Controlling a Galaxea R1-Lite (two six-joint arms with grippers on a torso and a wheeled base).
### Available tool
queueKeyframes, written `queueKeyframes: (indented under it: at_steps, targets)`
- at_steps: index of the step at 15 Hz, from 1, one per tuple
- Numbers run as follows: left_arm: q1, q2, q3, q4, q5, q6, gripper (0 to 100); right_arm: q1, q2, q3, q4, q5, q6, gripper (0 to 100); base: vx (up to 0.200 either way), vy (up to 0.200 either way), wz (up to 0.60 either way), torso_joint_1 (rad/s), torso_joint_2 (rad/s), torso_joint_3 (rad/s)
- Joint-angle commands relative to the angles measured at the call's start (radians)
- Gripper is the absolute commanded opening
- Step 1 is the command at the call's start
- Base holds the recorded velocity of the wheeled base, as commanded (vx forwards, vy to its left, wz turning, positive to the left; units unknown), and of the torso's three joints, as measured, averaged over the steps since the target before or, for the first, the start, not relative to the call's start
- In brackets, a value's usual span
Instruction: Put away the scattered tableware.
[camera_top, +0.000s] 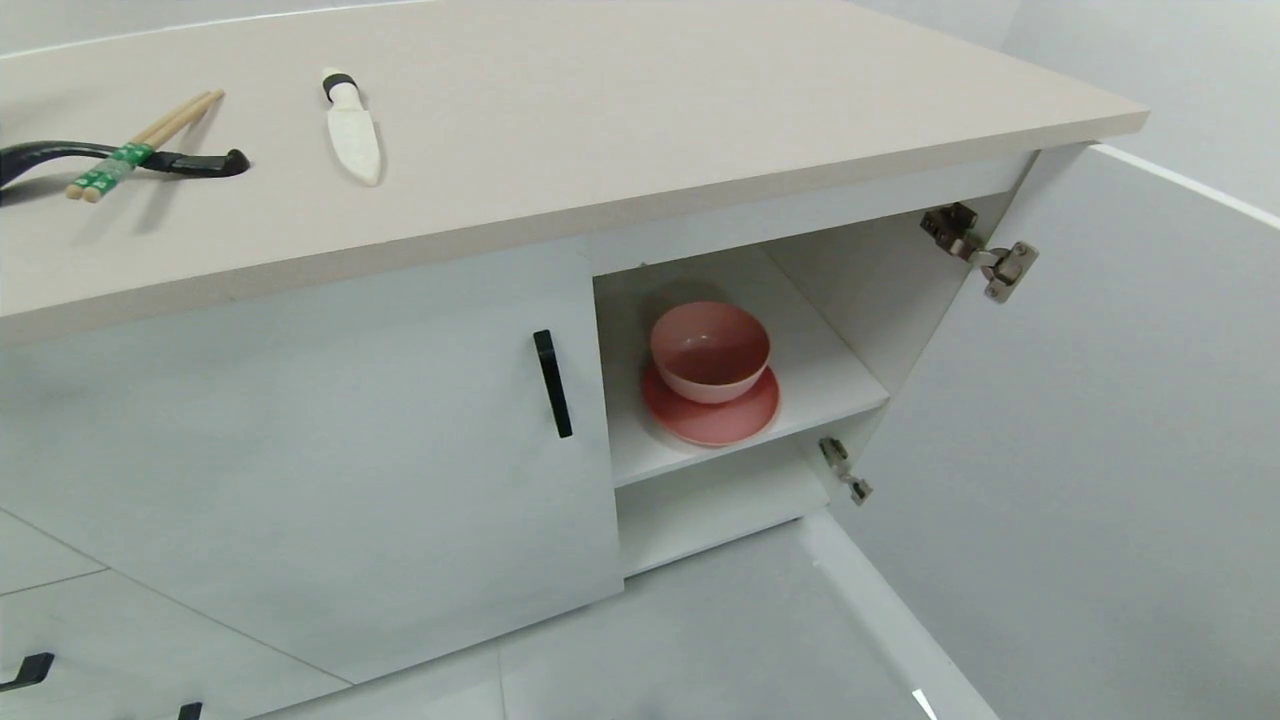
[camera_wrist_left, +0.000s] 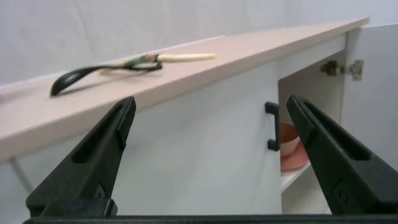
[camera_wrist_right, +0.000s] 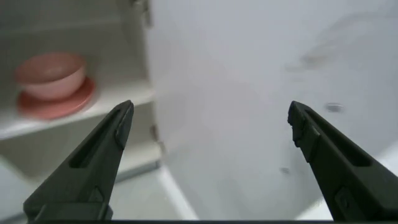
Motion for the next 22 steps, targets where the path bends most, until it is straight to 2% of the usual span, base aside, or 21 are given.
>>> queueKeyframes:
  at_steps: [1,2,3,5,6,7,8,9,10,11,12,13,14,15,16,17,18,19,20,21,22]
  targets:
    - [0.154,-0.292,0.002,0.227,0.001,-0.08,100,-0.085,-0.129,-0.009,0.045,0.022,-0.007,100,0.0,0.0,0.0,0.0,0.0,0.0]
    - [0.165,-0.306,0.002,0.291,0.016,-0.077,100,-0.079,-0.158,-0.011,0.098,0.025,-0.006,100,0.0,0.0,0.0,0.0,0.0,0.0]
    - [0.165,-0.295,0.002,0.305,0.103,-0.1,100,-0.062,-0.232,-0.009,0.202,0.079,0.001,100,0.0,0.0,0.0,0.0,0.0,0.0]
    - [0.177,-0.293,0.002,0.4,0.174,-0.098,100,-0.061,-0.262,-0.009,0.252,0.125,0.051,100,0.0,0.0,0.0,0.0,0.0,0.0]
    - [0.177,-0.295,0.002,0.5,0.274,-0.108,100,-0.062,-0.261,0.008,0.26,0.125,0.07,100,0.0,0.0,0.0,0.0,0.0,0.0]
    - [0.177,-0.295,0.002,0.641,0.458,-0.12,100,-0.064,-0.261,0.066,0.259,0.096,0.062,100,0.0,0.0,0.0,0.0,0.0,0.0]
    - [0.177,-0.295,0.002,0.752,0.577,-0.16,100,-0.064,-0.262,0.066,0.305,0.045,0.067,100,0.0,0.0,0.0,0.0,0.0,0.0]
    - [0.177,-0.295,0.002,0.837,0.619,-0.226,100,-0.064,-0.262,0.066,0.355,0.034,0.07,100,0.0,0.0,0.0,0.0,0.0,0.0]
    - [0.177,-0.295,0.002,0.896,0.62,-0.318,100,-0.064,-0.262,0.066,0.383,0.036,0.073,100,0.0,0.0,0.0,0.0,0.0,0.0]
    - [0.177,-0.295,0.002,0.894,0.626,-0.378,100,-0.064,-0.262,0.066,0.384,0.034,0.074,100,0.0,0.0,0.0,0.0,0.0,0.0]
    - [0.177,-0.295,0.002,0.894,0.639,-0.382,100,-0.064,-0.262,0.066,0.386,0.036,0.08,100,0.0,0.0,0.0,0.0,0.0,0.0]
    - [0.177,-0.295,0.002,0.894,0.649,-0.373,100,-0.064,-0.262,0.066,0.387,0.037,0.082,100,0.0,0.0,0.0,0.0,0.0,0.0]
    - [0.185,-0.293,0.002,0.896,0.651,-0.313,100,-0.071,-0.261,0.065,0.389,0.039,0.083,100,0.0,0.0,0.0,0.0,0.0,0.0]
    - [0.215,-0.295,0.002,0.897,0.64,-0.275,100,-0.085,-0.256,0.063,0.392,0.041,0.083,100,0.0,0.0,0.0,0.0,0.0,0.0]
    - [0.358,-0.316,0.002,0.899,0.564,-0.137,100,-0.125,-0.229,0.06,0.398,0.048,0.086,100,0.0,0.0,0.0,0.0,0.0,0.0]
    - [0.366,-0.321,0.002,0.894,0.514,-0.078,100,-0.153,-0.226,0.06,0.398,0.051,0.086,100,0.0,0.0,0.0,0.0,0.0,0.0]
    - [0.366,-0.321,0.002,0.894,0.514,-0.078,100,-0.153,-0.226,0.06,0.398,0.051,0.086,100,0.0,0.0,0.0,0.0,0.0,0.0]
    - [0.36,-0.322,0.002,0.896,0.484,-0.172,100,-0.162,-0.301,0.06,0.398,0.057,0.109,100,0.0,0.0,0.0,0.0,0.0,0.0]
    - [0.361,-0.322,0.002,0.894,0.472,-0.207,100,-0.165,-0.302,0.06,0.398,0.059,0.132,100,0.0,0.0,0.0,0.0,0.0,0.0]
    - [0.36,-0.322,0.002,0.894,0.485,-0.259,100,-0.165,-0.301,0.059,0.4,0.106,0.18,100,0.0,0.0,0.0,0.0,0.0,0.0]
    - [0.361,-0.322,0.002,0.894,0.499,-0.262,100,-0.16,-0.296,0.057,0.412,0.149,0.237,100,0.0,0.0,0.0,0.0,0.0,0.0]
